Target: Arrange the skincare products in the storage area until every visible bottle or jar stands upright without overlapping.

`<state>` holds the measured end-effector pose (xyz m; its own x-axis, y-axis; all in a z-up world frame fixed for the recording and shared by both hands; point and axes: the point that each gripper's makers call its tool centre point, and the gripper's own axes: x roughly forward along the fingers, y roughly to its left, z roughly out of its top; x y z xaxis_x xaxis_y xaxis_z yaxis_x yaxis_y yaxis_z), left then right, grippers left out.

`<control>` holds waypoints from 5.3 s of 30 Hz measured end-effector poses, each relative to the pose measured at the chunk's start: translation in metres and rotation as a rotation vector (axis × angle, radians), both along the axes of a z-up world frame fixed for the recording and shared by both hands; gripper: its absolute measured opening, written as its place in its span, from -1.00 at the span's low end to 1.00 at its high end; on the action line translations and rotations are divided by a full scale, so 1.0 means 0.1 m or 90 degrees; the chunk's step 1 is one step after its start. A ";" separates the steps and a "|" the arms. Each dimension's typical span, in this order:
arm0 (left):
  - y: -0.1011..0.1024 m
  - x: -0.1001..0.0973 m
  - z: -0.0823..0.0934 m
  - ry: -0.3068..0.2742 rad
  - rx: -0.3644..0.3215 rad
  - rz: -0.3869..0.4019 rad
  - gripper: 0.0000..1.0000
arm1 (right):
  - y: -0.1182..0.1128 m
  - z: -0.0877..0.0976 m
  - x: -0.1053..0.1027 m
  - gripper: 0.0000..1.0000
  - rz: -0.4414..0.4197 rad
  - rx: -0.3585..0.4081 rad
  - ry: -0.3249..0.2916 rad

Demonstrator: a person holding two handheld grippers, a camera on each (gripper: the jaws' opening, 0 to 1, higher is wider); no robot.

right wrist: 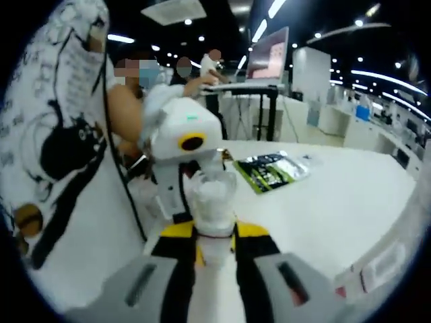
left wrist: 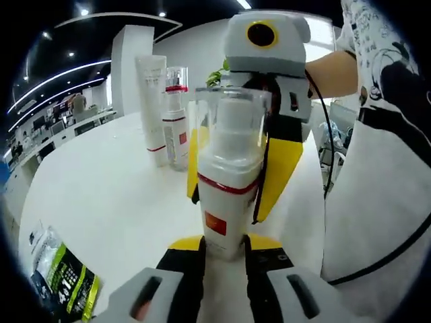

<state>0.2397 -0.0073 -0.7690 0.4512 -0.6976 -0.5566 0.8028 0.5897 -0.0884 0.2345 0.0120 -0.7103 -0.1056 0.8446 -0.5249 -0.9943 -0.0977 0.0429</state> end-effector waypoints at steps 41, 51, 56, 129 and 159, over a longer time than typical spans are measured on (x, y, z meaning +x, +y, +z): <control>0.14 -0.09 0.00 0.005 0.039 0.091 -0.54 | -0.30 -0.49 0.13 -0.65 -0.110 -0.102 -0.040; 0.24 -0.12 -0.01 0.020 0.048 0.128 -0.54 | -0.09 -0.22 0.20 -0.61 -0.073 -0.083 -0.097; 0.37 -0.13 -0.01 0.020 0.054 0.167 -0.53 | 0.15 -0.06 0.28 -0.56 -0.003 -0.097 -0.178; 1.11 -0.10 -0.03 0.035 0.021 0.316 -0.53 | 0.67 -0.60 0.52 -0.62 0.177 -0.368 -0.212; 1.01 0.09 0.36 0.066 -0.214 0.372 -0.54 | 0.50 -0.20 0.24 -0.62 0.009 -0.101 -0.067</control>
<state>0.2489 0.0942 -0.7326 0.7626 -0.4978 -0.4131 0.3380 0.8511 -0.4017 0.2583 0.0623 -0.7304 -0.0535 0.7497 -0.6596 -0.9927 -0.1113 -0.0460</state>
